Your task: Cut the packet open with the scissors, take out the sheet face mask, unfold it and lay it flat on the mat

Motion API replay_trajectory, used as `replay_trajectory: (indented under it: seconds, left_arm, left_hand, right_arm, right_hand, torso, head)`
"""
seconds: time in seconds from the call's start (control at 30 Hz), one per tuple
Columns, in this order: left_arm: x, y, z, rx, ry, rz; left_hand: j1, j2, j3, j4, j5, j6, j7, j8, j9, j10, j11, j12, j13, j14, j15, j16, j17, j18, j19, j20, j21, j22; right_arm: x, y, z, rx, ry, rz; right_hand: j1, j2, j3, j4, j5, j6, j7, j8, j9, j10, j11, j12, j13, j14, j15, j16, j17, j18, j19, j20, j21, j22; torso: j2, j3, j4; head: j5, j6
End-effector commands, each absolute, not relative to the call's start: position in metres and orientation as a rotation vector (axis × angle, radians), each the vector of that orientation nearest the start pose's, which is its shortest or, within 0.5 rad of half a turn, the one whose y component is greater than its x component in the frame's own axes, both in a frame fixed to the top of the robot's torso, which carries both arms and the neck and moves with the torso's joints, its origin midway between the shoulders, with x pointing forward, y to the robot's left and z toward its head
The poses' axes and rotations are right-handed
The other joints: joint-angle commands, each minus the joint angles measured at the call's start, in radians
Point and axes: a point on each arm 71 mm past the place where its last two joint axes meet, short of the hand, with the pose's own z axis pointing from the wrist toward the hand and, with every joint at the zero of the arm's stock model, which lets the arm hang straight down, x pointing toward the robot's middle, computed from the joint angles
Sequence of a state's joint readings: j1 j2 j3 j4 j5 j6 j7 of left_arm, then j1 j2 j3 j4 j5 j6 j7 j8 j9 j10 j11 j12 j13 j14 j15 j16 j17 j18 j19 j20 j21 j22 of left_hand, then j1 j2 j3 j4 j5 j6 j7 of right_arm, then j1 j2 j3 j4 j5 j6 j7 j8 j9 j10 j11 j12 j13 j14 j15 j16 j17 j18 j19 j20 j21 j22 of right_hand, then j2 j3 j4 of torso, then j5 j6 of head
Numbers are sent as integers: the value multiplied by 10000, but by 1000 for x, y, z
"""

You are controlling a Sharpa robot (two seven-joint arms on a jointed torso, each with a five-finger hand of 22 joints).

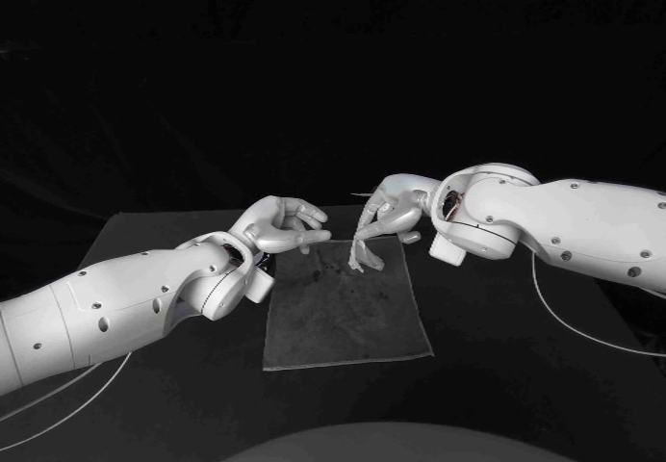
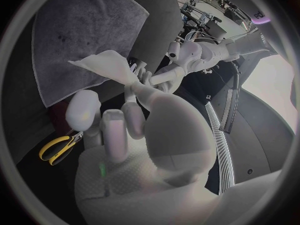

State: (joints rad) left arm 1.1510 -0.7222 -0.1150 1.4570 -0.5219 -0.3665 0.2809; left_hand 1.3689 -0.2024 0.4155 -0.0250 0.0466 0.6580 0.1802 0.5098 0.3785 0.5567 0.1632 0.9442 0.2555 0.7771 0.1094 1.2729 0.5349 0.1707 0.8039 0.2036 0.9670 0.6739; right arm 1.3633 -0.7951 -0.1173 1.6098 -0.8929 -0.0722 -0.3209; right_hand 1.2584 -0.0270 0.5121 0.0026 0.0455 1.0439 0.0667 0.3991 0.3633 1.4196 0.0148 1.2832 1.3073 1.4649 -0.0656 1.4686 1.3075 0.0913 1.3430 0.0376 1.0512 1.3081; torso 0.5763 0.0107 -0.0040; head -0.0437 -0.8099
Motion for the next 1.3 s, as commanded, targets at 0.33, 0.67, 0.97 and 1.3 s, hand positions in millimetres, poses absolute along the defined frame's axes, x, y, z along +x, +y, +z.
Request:
replay_trajectory:
  seconds: [0.33,0.67,0.97,1.3]
  left_arm:
    - [466,138,-223,-2058,16862,-12777]
    - [466,132,-226,-1299,17220,-11801]
    - [468,128,-230,-1791,17674,-11339]
    - [468,125,-233,-2493,17953,-11407]
  left_hand:
    - [671,245,-2868,523,20,62,219,355,-553,-345,80,-29,-520,18,42,671,-401,134,23,81,31,20]
    - [1132,407,-3448,992,22,400,91,1247,-591,22,-169,929,-350,565,-180,1616,-398,144,399,-126,510,262]
    - [1168,506,-3884,1627,20,394,-56,2112,-607,266,-388,1962,-47,2468,-400,2436,1663,121,891,-323,1059,625]
    - [1345,635,-3973,2052,20,904,-361,2674,-605,861,-692,2516,73,3976,-685,2693,3388,-108,2022,-567,2023,1824]
  right_arm:
    - [477,-158,-157,1990,20808,8002]
    - [475,-155,-156,1953,20700,8120]
    - [473,-151,-156,1861,20677,8286]
    - [471,-146,-156,1764,20700,8448]
  right_hand:
    - [-7,4,578,-518,31,53,-13,282,400,404,-262,67,466,765,-59,66,1352,84,94,23,73,976]
    - [-15,2,593,-525,30,54,-15,290,404,406,-263,65,466,763,-60,61,1345,86,91,23,67,976]
    - [-18,1,602,-530,30,55,-16,294,407,410,-264,73,473,765,-60,67,1352,86,91,23,67,977]
    - [-18,1,602,-530,30,55,-16,294,407,410,-264,73,473,765,-60,67,1352,86,91,23,67,977]
  torso:
    - [3,2,-1]
    - [-1,7,1]
    - [2,0,-9]
    - [2,7,4]
  head:
    - [-3,-23]
    - [32,-24]
    - [46,-19]
    - [34,-46]
